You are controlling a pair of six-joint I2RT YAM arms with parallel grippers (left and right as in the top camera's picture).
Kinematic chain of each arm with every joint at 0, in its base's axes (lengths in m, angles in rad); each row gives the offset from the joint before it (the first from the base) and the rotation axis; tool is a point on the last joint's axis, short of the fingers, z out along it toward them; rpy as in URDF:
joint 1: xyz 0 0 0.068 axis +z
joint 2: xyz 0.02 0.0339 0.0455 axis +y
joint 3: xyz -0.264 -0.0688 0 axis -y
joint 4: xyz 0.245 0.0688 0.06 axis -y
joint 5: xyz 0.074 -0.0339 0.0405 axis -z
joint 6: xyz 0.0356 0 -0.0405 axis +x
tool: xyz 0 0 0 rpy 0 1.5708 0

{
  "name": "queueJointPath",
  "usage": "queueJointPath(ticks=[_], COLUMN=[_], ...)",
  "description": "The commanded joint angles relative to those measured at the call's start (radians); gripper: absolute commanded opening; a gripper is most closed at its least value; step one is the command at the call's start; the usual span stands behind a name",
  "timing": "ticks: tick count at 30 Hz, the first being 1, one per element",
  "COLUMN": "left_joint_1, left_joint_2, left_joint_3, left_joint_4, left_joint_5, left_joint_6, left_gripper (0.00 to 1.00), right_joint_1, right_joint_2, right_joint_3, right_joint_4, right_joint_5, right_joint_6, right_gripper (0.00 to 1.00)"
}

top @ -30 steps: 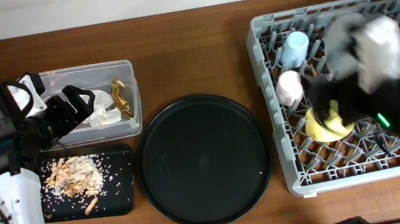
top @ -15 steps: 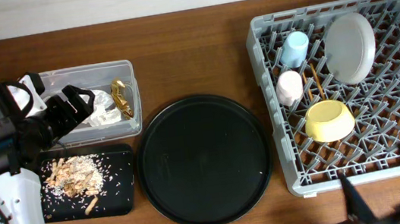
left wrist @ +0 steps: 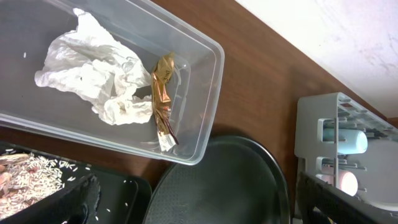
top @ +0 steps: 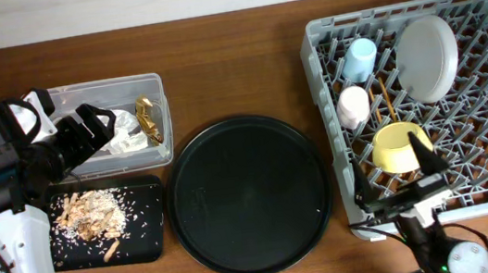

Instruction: Sort waste into correct bins and load items into the dishwasher rack

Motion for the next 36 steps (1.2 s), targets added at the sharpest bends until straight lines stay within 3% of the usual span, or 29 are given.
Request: queueJointPath(ticks=[1, 8, 36], left_joint_1=[0.003, 0.003, 0.004], left_joint_2=[-0.008, -0.008, -0.008], left_joint_3=[0.016, 0.016, 0.014], left_joint_4=[0.002, 0.002, 0.002], left_joint_5=[0.004, 0.004, 0.004], left_joint_6=[-0.003, -0.003, -0.003], left_gripper=[0.99, 0.99, 0.99], right_joint_1=[0.002, 0.002, 0.002], right_joint_2=[-0.013, -0.013, -0.012], right_joint_3=[-0.047, -0.047, -0.047], right_joint_4=[-0.052, -0.337, -0.330], right_joint_5=[0.042, 0.066, 0.066], right_joint_6=[0.008, 0.008, 0.008], right_gripper=[0.99, 0.99, 0.99])
